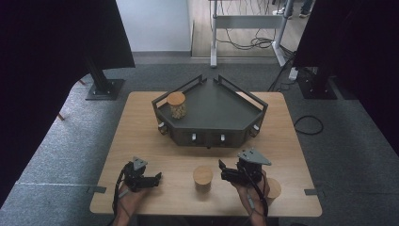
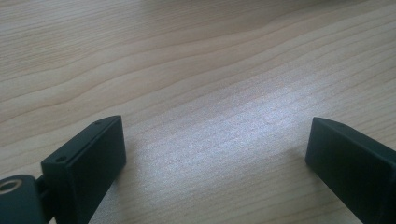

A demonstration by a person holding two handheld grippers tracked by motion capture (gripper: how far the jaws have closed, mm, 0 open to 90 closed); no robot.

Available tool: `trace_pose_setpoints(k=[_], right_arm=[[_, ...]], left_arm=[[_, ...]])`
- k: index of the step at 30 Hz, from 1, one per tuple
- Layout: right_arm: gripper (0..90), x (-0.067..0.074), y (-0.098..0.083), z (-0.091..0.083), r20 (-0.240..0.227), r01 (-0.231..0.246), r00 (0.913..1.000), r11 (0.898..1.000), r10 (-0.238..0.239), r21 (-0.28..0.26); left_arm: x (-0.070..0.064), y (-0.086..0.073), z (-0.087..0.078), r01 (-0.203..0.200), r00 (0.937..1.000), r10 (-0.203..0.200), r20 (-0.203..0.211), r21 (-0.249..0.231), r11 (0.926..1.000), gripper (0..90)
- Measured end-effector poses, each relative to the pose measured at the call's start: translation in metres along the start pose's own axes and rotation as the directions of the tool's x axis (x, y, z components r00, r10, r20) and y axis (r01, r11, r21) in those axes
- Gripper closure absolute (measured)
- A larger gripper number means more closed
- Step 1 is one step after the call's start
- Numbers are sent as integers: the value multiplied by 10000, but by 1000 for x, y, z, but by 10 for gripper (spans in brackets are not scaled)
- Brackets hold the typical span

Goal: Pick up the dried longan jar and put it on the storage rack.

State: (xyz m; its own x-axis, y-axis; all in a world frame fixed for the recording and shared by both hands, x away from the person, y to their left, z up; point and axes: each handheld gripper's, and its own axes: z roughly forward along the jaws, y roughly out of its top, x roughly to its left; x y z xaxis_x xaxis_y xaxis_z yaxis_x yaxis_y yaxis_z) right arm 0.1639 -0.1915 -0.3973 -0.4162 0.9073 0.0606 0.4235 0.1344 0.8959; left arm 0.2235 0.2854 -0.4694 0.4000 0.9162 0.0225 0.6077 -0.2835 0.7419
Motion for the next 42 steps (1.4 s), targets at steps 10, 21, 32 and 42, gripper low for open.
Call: trace_pose_setpoints(k=[10,21,32,42], right_arm=[[110,7,-2,4,-493,419,9979,9989,-428,-197],[107,14,-3,8,-909,622,9938,9976,-646,-290],[87,25,-6,13,-1414,826,9861,9957,-877,-416],[77,36,-12,24,-1804,1011,9781,9945,-1042,-260]], left_arm=[[0,0,0,-9,10000,9,6,-8,10000,52],[1,-1,-1,-33,10000,33,18,-9,10000,53],[1,-1,-1,-47,10000,47,18,0,10000,52],[1,-1,-1,-86,9999,86,54,9,10000,49]])
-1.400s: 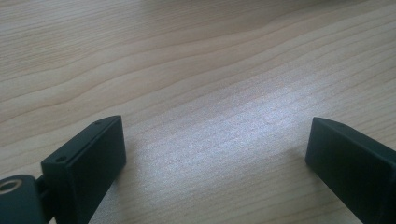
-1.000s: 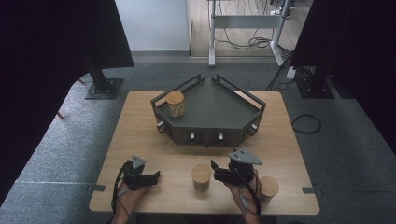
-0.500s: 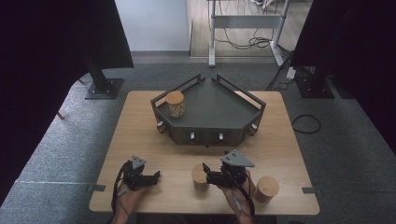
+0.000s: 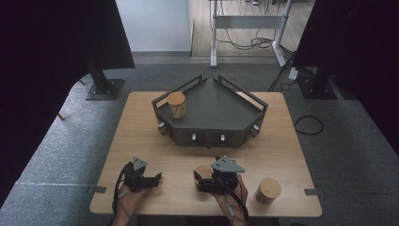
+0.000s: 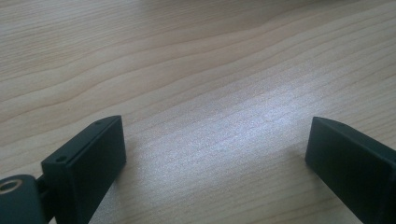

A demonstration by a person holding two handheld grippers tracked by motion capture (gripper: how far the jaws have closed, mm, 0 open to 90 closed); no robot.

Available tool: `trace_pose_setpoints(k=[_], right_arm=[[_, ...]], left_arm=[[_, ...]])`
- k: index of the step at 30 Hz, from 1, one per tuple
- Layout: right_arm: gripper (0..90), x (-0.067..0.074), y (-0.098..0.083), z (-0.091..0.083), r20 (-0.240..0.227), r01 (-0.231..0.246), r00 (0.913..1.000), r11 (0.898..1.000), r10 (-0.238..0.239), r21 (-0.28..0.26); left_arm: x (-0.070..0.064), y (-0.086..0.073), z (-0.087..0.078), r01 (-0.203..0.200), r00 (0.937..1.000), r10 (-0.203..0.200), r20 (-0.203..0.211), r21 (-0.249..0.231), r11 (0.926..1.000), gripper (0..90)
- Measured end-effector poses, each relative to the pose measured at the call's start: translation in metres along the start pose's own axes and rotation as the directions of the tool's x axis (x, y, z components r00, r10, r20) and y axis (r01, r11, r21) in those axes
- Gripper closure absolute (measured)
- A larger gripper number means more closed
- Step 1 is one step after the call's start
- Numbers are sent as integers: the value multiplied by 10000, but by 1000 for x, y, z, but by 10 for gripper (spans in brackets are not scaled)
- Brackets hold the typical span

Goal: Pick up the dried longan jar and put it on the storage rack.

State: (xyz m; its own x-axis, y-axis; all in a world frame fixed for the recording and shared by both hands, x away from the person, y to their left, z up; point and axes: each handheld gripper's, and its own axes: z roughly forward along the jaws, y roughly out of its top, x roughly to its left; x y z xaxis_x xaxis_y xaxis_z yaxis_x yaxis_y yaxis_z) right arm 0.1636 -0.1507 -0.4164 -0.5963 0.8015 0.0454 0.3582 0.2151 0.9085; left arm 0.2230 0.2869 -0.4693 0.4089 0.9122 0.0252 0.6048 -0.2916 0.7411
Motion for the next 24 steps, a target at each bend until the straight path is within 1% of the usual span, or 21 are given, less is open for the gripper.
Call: trace_pose_setpoints(k=[7,12,22,24], right_arm=[[74,4,-5,9,-12,92,10000,9998,-92,163],[70,7,-12,17,9,198,9998,9994,-198,283],[72,11,-24,24,144,405,9991,9985,-410,360],[74,11,-25,25,156,389,9991,9984,-395,416]], left_arm=[[0,0,0,-11,10000,11,13,-4,10000,49],[0,0,0,-16,10000,16,19,-9,10000,49],[1,0,0,-22,10000,22,27,-13,10000,49],[1,-1,0,-23,10000,23,31,-13,10000,50]])
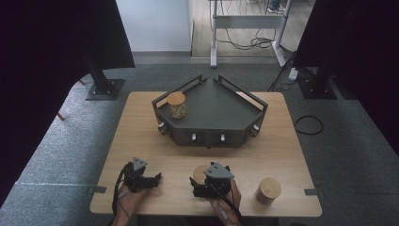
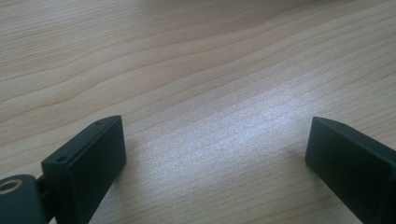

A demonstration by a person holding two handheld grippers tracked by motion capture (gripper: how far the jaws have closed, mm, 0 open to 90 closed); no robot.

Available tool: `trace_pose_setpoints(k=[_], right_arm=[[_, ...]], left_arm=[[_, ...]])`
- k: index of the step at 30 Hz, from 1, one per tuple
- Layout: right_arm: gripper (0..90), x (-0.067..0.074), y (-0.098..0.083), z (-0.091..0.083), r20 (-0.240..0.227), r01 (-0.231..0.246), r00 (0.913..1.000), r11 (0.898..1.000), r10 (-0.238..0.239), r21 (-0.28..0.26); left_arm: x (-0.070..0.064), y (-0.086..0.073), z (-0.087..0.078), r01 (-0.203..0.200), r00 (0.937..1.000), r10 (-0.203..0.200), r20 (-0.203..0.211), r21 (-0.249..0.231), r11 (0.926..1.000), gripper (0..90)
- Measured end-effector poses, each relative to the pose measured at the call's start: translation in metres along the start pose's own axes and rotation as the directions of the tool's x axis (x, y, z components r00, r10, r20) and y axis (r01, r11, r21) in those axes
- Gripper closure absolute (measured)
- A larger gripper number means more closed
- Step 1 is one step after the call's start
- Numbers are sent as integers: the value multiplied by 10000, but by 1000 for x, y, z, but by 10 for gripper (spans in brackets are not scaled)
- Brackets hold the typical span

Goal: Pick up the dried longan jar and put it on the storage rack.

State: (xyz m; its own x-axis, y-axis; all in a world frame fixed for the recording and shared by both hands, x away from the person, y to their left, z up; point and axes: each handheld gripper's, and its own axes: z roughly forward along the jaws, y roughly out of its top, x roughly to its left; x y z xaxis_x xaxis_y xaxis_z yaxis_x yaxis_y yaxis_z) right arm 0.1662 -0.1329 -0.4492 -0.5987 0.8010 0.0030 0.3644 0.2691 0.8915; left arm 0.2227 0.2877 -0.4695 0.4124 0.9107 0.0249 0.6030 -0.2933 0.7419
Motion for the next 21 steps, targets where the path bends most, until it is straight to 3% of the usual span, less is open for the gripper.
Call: trace_pose_setpoints(k=[21], right_arm=[[158,3,-15,11,168,124,9998,9996,-129,262]], left_arm=[[0,0,0,-20,10000,20,11,12,10000,51]])
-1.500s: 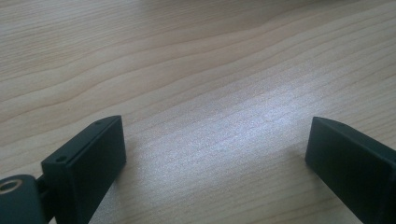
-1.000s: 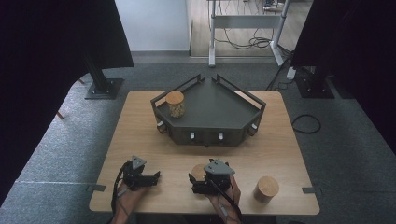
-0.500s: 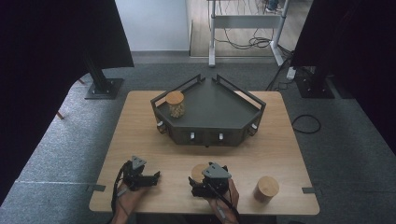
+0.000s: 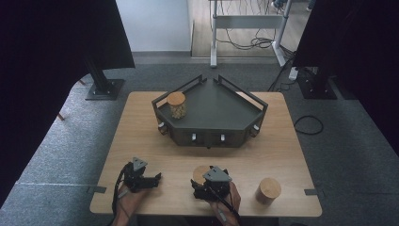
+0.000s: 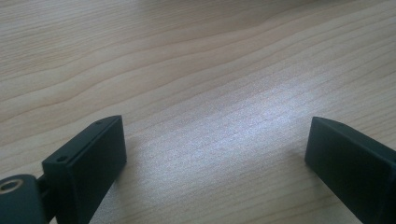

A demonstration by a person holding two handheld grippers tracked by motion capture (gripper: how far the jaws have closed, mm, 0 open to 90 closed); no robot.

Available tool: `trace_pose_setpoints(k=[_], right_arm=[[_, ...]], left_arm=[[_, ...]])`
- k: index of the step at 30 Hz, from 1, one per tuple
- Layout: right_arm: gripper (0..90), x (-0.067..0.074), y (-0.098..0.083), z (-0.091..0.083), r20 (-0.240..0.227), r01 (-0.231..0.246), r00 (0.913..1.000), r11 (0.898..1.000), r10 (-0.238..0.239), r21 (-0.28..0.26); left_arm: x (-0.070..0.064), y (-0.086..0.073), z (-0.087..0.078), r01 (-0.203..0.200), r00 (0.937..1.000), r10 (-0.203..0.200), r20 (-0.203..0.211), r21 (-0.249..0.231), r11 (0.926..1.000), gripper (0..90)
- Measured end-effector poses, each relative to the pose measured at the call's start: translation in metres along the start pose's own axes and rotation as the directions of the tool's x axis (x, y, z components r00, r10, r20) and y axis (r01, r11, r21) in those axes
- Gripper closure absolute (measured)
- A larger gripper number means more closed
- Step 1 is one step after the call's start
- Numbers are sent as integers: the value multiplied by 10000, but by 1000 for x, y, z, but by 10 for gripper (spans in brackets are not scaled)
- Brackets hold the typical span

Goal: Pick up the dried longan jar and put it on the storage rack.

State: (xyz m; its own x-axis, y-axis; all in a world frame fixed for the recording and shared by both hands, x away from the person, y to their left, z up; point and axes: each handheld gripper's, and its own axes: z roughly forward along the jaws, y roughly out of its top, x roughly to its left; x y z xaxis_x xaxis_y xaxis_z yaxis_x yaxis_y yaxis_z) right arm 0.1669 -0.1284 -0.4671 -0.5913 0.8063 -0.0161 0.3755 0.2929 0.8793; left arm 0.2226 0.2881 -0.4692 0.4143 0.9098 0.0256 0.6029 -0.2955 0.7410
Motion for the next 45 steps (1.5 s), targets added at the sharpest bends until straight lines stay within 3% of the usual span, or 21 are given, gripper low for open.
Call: trace_pose_setpoints(k=[10,25,45], right_arm=[[248,-4,-3,1,-216,-95,9997,9999,94,-33],[251,-1,0,-3,50,-92,9999,9999,93,-110],[251,-8,19,-16,21,-102,9999,9994,103,-331]], left_arm=[[0,0,0,-15,10000,15,13,1,10000,53],[0,0,0,-26,10000,26,16,6,10000,54],[1,-1,-1,-40,10000,40,37,-13,10000,54]])
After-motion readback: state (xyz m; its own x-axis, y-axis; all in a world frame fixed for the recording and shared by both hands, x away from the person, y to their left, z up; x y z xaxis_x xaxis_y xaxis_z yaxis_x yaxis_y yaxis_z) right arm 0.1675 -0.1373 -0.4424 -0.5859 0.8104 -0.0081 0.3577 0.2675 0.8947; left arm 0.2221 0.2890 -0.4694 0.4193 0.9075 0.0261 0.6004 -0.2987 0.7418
